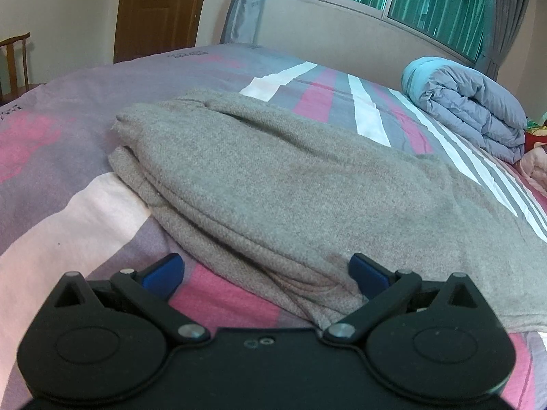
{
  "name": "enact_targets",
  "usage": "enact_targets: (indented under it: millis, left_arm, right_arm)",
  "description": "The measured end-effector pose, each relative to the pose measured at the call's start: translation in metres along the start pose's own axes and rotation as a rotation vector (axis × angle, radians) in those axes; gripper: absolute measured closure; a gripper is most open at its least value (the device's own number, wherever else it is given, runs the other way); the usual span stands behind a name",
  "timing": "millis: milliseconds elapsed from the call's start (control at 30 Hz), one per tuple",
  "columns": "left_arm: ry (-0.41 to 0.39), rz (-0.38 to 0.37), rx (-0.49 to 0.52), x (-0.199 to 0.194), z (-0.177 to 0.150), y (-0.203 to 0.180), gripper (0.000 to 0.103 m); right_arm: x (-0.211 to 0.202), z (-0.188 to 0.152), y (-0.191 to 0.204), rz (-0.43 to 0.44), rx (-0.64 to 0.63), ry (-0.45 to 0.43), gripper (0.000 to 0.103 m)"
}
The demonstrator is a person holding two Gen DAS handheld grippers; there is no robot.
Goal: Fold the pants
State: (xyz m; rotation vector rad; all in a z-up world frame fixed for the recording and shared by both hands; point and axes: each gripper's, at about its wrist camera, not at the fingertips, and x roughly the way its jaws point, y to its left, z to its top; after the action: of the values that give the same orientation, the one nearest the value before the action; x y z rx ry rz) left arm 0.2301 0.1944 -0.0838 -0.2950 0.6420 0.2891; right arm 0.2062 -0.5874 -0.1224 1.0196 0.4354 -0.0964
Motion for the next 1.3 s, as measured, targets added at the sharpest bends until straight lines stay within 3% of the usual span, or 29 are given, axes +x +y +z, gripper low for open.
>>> enact_targets:
  millis: [67,200,300,533,633,733,833,1033,1133,1300]
  left_arm:
    - [-0.001,-0.001,-0.001,0.000,0.000,0.000,0.005]
    - [-0.006,-0.004,-0.004,-0.001,-0.001,0.000,0.005]
    - [-0.014,-0.005,-0.003,-0.001,-0.002,0.001,0.005]
    - [-0.008,-0.025,-0.012,-0.002,0.002,0.004,0.005]
    - [-0.058,-0.025,-0.049,-0.019,0.009,0.012,0.008]
    - [-0.105,0.004,-0.060,-0.034,0.014,0.022,0.008]
    - [-0.101,0.007,-0.085,-0.042,0.017,0.038,0.008]
    - [-0.094,0.007,-0.139,-0.058,0.008,0.071,0.008]
    - [-0.086,0.015,-0.151,-0.062,-0.002,0.084,0.008]
    - [-0.086,0.017,-0.124,-0.070,-0.010,0.091,0.008]
  right_arm:
    - [0.017,-0.005,-0.017,-0.086,0.027,0.072,0.093]
    - [0.015,-0.010,-0.024,-0.064,0.044,0.063,0.092]
    - [0.010,-0.011,-0.029,-0.035,0.079,0.053,0.086]
    - [0.023,-0.005,-0.023,-0.075,0.078,0.071,0.086]
    - [0.019,-0.005,0.006,-0.107,-0.042,0.048,0.090]
    - [0.006,-0.010,0.050,-0.057,-0.164,-0.001,0.090]
    - [0.004,-0.026,0.104,0.020,-0.291,-0.011,0.090]
    - [0.017,-0.093,0.201,0.166,-0.472,0.040,0.090]
    - [0.028,-0.145,0.243,0.240,-0.558,0.106,0.090]
    - [0.055,-0.264,0.286,0.346,-0.688,0.340,0.090]
